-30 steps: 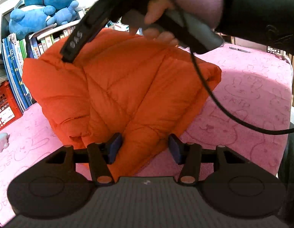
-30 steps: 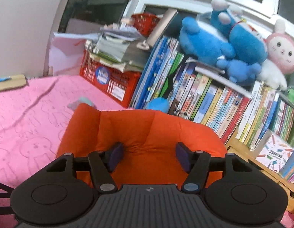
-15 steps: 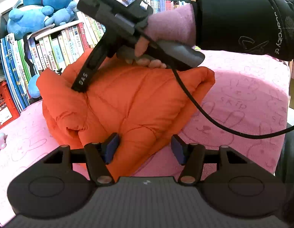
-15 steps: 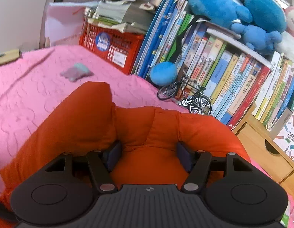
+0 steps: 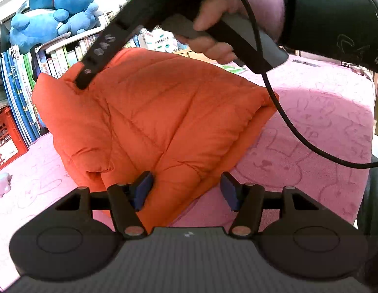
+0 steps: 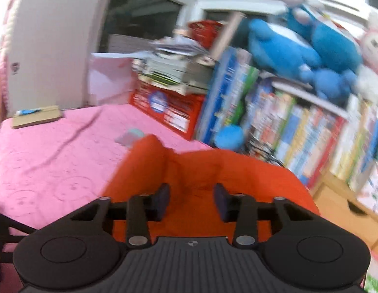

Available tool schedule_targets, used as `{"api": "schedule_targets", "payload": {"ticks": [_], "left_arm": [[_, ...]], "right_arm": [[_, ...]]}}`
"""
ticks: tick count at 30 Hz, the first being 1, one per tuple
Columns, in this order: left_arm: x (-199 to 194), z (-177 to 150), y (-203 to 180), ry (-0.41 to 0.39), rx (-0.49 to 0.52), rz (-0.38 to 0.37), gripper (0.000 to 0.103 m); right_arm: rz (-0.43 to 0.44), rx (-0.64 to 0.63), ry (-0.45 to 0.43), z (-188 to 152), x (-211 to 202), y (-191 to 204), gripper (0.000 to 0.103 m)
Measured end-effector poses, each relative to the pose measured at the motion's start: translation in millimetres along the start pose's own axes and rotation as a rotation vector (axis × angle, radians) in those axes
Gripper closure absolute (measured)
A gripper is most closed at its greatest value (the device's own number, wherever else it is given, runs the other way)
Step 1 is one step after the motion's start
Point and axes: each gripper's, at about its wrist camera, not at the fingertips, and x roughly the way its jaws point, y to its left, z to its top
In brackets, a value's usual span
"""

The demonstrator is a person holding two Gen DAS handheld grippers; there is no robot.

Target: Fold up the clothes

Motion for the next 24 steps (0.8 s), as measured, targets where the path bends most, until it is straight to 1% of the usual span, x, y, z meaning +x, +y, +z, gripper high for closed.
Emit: {"api": "schedule_targets", "payload": {"ticks": [3,7,11,17,21,24], "left_arm": [[0.1,-0.5,-0.6,-0.001,0.002,0.004,0.043],[0.0,-1.4,-1.6,-0.004,0.006,0.010,0.042],[-0.8,-2.4,-3.2,-0.005,0.009,0.012,0.042],[-1.8,-2.9,-4.6,-0.005,0.006,0.017,0.041],[-8.7,-4.5,-3.3,-0.024,-0.021,0.029,0.042],[-33.4,-3.7,4.0,-0.059,-0.094,0.059,0.043]], "right_arm": [[0.015,-0.029,0.035,5.3,17.4,9.7,0.074],[0.015,-0.032,0.112,-4.8,47.2,13.2,0.075],[0.026,-0.016,0.150,-13.0,58.1,10.8,0.075],[0.040,-0.038,0.200,-20.3,71.4,15.3,0.075],[0.059,-0.029,0.219,-21.9,79.2,15.8,0.075],[0.075,0.001,0.202,-23.9,78.1,12.1,0.075]]}}
